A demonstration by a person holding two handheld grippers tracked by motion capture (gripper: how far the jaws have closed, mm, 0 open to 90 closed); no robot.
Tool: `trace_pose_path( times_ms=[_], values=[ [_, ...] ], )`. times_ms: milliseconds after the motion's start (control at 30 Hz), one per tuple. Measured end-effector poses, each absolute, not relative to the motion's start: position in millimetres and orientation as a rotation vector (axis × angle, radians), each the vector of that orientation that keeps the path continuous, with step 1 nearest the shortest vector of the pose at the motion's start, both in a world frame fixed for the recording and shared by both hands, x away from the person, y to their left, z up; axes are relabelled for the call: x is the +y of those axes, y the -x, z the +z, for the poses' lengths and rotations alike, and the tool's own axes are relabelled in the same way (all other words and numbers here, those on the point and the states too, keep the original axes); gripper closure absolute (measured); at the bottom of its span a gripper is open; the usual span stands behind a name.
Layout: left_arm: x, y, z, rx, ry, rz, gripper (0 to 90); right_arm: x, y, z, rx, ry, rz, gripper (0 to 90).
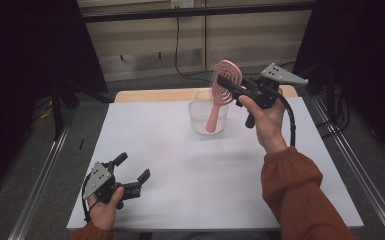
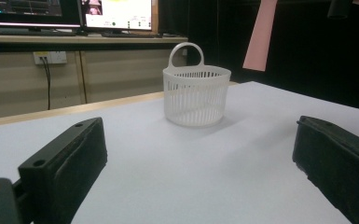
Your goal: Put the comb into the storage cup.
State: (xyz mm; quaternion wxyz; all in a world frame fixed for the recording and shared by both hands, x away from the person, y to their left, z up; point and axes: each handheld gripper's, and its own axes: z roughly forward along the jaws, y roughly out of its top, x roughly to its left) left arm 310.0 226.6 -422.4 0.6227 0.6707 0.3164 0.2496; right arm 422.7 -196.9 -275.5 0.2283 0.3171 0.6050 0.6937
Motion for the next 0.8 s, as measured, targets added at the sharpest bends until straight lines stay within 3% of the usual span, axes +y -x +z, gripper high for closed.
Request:
trace_pose_path(
  times_ms=[800],
  values=[
    [225.5,-311.4,-424.1,0.714,-1.589,0.593,3.0,-193.2,-445.3,-261.2,1.604,-0.895,1.863,64.8]
  ],
)
